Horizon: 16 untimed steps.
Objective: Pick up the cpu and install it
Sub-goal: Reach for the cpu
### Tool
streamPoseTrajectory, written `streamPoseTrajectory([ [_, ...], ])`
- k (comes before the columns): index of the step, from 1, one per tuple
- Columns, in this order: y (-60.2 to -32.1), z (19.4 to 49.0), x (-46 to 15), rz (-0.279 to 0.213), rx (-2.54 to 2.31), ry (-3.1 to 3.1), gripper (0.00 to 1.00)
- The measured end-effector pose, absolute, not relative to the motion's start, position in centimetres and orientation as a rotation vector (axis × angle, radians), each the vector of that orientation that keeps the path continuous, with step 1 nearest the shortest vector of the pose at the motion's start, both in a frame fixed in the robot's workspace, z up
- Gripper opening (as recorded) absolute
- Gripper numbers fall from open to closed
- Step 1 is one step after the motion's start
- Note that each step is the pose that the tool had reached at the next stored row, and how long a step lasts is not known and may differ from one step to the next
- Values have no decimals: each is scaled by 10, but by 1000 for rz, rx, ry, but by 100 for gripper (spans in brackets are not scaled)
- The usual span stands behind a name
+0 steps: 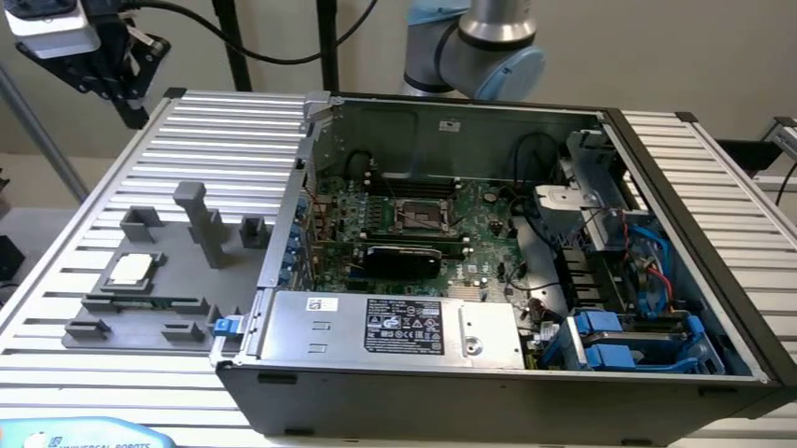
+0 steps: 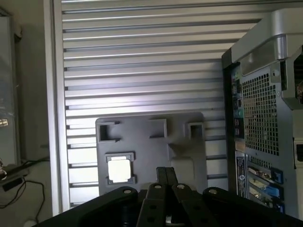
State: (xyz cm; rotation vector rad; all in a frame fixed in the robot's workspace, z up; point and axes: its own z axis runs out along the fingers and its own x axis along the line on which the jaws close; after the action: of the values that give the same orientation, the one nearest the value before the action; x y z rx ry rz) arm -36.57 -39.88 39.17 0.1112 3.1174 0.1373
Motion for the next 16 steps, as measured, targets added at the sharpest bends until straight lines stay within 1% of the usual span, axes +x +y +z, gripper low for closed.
streamPoseTrajectory([
  [9, -399, 388, -407, 137, 112, 3120, 11],
  [16, -399, 379, -438, 137, 112, 3127, 11],
])
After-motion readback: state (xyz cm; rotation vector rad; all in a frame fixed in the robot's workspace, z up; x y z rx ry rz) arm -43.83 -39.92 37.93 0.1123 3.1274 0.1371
